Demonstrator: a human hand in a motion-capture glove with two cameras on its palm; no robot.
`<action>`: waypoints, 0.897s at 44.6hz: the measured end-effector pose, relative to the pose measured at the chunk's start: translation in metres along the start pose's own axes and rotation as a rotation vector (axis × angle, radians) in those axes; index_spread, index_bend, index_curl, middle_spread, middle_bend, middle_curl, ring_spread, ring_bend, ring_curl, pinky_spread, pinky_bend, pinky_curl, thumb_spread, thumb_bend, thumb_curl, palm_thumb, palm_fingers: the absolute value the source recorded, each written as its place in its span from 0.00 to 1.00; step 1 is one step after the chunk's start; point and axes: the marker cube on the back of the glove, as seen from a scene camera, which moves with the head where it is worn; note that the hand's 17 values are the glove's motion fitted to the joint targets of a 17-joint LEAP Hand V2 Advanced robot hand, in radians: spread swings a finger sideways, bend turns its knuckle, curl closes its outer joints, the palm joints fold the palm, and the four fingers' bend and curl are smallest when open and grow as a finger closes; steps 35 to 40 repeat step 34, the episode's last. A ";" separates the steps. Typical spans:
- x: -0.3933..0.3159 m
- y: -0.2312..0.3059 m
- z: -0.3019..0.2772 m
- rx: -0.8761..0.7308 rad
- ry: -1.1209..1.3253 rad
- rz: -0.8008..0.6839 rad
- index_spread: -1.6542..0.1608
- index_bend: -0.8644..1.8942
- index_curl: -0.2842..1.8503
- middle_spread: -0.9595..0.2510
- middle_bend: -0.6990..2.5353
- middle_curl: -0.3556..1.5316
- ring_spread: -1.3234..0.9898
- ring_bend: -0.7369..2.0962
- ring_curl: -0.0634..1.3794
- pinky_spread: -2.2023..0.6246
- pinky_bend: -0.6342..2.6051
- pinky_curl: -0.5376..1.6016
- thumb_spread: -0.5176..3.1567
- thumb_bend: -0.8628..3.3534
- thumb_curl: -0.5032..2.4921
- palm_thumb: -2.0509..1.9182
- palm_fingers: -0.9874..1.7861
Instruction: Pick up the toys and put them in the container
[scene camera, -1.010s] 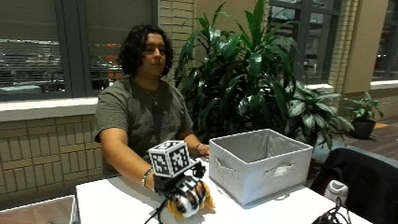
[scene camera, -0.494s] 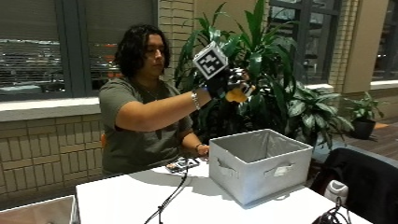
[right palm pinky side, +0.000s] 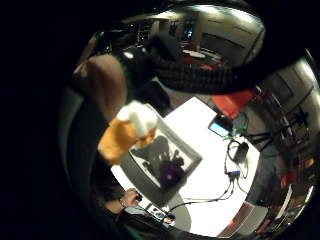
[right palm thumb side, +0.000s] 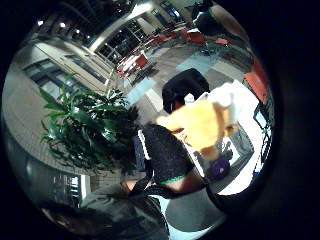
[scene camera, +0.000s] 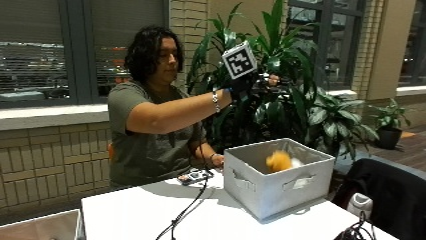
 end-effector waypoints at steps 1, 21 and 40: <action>0.003 0.010 -0.004 -0.003 0.004 -0.014 0.66 0.46 0.54 0.56 0.38 0.57 0.44 0.47 0.32 0.77 0.52 0.45 0.46 0.19 0.33 0.50 0.32; 0.101 0.306 0.009 -0.244 0.141 0.178 0.67 0.44 0.47 0.65 0.35 0.51 0.47 0.49 0.30 0.79 0.46 0.41 0.50 0.19 0.27 0.50 0.41; 0.138 0.413 0.027 -0.290 0.091 0.426 0.68 0.43 0.45 0.66 0.34 0.49 0.47 0.48 0.29 0.79 0.44 0.40 0.51 0.20 0.26 0.50 0.42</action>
